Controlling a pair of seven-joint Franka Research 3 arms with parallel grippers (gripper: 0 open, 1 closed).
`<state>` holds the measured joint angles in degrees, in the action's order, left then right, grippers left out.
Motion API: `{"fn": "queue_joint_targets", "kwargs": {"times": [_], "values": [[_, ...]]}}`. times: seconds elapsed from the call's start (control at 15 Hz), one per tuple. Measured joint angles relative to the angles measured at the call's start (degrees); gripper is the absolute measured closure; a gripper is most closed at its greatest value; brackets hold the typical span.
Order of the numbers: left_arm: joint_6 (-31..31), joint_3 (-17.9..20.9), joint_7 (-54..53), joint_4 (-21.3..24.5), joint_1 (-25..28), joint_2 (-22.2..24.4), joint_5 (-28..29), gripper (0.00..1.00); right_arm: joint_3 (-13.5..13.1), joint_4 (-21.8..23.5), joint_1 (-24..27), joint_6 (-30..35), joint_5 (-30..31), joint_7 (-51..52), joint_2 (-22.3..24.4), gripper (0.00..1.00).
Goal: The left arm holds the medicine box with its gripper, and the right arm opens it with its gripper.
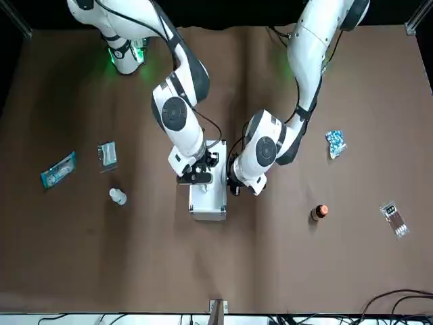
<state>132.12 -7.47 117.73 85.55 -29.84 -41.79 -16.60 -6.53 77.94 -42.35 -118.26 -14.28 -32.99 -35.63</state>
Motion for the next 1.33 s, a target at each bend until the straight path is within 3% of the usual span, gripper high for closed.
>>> {"fn": "queue_joint_targets", "kwargs": {"times": [0.13,0.2,0.27,0.33,0.6,0.93,1.33], "values": [[0.0,0.0,0.0,0.0,0.0,0.0,0.0,0.70,0.0,0.0,0.0,0.0,-0.1,-0.1,0.0,0.74],[0.0,0.0,0.0,0.0,0.0,0.0,0.0,0.70,0.0,0.0,0.0,0.0,-0.1,-0.1,0.0,0.78],[0.0,0.0,0.0,0.0,0.0,0.0,0.0,0.70,0.0,0.0,0.0,0.1,-0.1,-0.2,0.0,0.87],[0.0,0.0,0.0,0.0,0.0,0.0,0.0,0.70,-0.1,0.0,0.1,0.3,-0.1,-0.3,0.0,0.88],[-0.1,0.0,0.0,0.0,0.0,0.0,0.0,0.70,-0.1,-0.6,0.5,2.1,-1.1,-0.3,-0.1,0.88],[-0.1,-0.1,0.0,-0.1,0.0,0.0,0.0,0.70,0.0,-4.9,5.4,11.9,-8.6,1.8,-0.6,0.88],[-0.1,-0.1,0.0,-0.2,0.0,0.0,0.0,0.70,0.4,-5.1,10.0,16.1,-16.3,5.3,-0.6,0.88]]}}
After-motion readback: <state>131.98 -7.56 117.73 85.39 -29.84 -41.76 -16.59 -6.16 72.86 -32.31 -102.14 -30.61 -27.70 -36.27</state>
